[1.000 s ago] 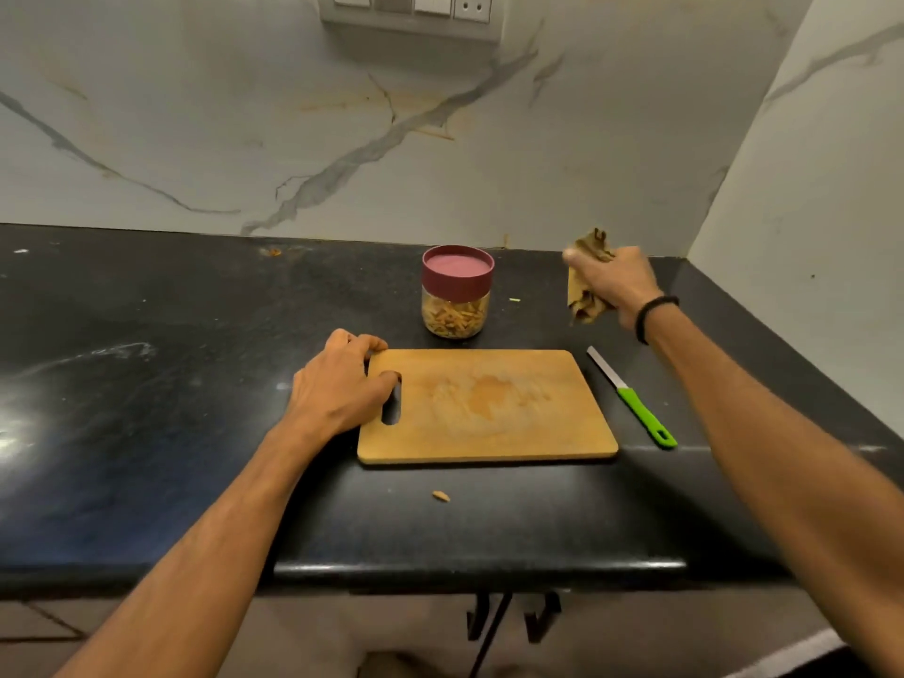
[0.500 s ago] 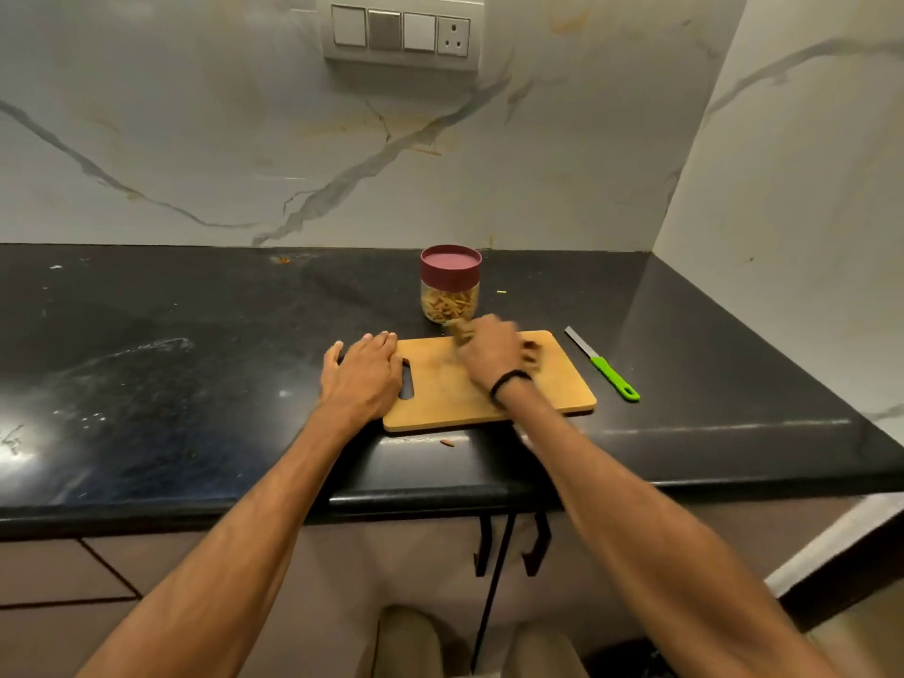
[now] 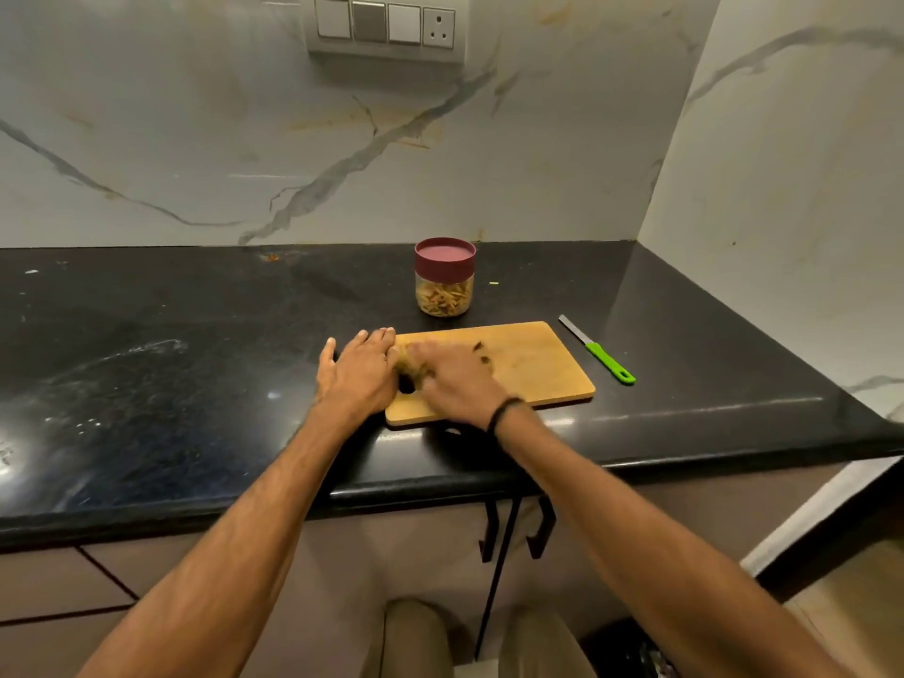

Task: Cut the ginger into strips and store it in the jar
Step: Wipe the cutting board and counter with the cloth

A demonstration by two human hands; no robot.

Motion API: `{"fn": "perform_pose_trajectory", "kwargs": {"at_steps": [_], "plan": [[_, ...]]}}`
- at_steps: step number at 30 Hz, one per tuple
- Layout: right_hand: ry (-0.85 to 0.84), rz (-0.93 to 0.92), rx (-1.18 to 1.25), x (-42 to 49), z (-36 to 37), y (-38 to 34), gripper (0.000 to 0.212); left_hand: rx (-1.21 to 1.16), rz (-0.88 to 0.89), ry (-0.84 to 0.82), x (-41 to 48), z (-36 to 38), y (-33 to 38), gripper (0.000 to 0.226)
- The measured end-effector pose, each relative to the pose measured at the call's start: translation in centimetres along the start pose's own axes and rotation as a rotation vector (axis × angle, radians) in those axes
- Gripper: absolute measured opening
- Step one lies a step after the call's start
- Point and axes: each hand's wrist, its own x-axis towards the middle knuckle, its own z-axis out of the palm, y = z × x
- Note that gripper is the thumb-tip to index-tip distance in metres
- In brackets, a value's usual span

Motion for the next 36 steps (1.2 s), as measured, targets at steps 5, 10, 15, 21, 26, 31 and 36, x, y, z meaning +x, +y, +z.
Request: {"fn": "perform_pose_trajectory", "kwargs": {"at_steps": [5, 10, 15, 21, 26, 31, 36], "plan": [[0.01, 0.081, 0.032, -2.1, -3.2, 2.7, 0.043, -0.035, 0.007, 0.039, 0.2, 0.2, 0.1, 0.051], [0.075, 0.161, -0.097, 0.8, -1.9, -0.7, 0.027, -0.029, 0.008, 0.021, 0.0, 0.2, 0.1, 0.051], [-0.097, -0.117, 0.1, -4.7, -3.4, 2.5, 0.056, -0.022, 0.001, 0.016, 0.2, 0.3, 0.2, 0.051], [0.343, 0.389, -0.156, -2.1, -7.3, 6.9, 0.031, -0.043, -0.007, 0.033, 0.2, 0.5, 0.1, 0.051], [0.182, 0.429, -0.064, -2.6, -3.2, 0.8, 0.024, -0.025, -0.03, 0.048, 0.2, 0.6, 0.2, 0.05], [0.155, 0.305, 0.078, -3.7, -5.4, 1.3, 0.028, -0.034, -0.031, 0.052, 0.2, 0.5, 0.2, 0.051], [0.353, 0.618, -0.23, -4.6, -4.3, 2.7, 0.021, -0.037, -0.029, 0.069, 0.0, 0.5, 0.5, 0.049]]}}
